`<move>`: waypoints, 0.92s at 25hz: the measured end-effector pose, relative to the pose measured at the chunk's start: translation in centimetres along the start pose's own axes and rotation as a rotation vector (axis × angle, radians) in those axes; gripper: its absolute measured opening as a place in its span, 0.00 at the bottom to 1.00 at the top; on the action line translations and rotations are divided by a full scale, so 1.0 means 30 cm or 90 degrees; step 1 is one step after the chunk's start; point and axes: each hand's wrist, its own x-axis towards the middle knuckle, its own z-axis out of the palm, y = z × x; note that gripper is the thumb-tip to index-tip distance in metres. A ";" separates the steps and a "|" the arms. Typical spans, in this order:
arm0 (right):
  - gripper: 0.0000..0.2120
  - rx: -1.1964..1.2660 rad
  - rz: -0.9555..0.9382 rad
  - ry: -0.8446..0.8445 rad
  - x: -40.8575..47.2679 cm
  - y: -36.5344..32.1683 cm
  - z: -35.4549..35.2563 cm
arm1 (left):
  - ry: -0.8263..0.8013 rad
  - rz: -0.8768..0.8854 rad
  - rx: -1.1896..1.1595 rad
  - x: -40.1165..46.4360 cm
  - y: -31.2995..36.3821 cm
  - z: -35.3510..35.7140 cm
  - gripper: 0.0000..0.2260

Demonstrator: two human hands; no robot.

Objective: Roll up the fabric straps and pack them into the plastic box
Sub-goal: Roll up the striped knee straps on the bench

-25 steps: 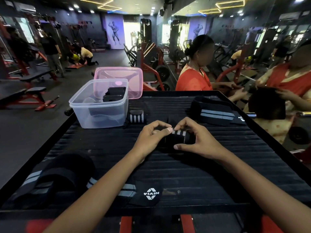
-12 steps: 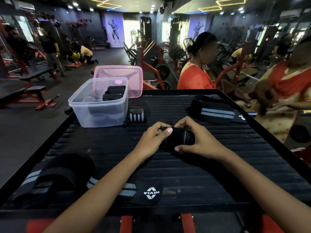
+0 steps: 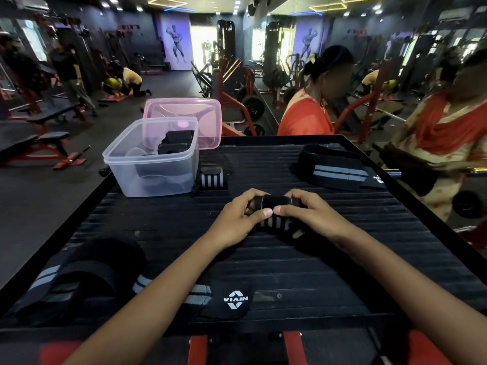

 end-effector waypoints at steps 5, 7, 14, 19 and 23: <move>0.15 0.135 -0.011 0.056 0.003 -0.005 0.000 | -0.022 -0.062 -0.037 -0.009 0.028 0.015 0.07; 0.16 0.156 -0.024 0.110 0.003 -0.003 0.005 | -0.048 -0.061 -0.051 -0.011 0.039 0.017 0.08; 0.15 0.254 0.051 0.240 0.033 0.029 0.007 | -0.072 -0.031 -0.032 -0.019 0.041 0.015 0.08; 0.18 0.291 0.065 0.121 0.019 0.016 0.005 | -0.116 -0.020 -0.032 -0.021 0.026 0.019 0.09; 0.02 0.275 0.011 0.175 0.022 0.024 0.004 | -0.115 -0.035 -0.072 -0.018 0.032 0.022 0.05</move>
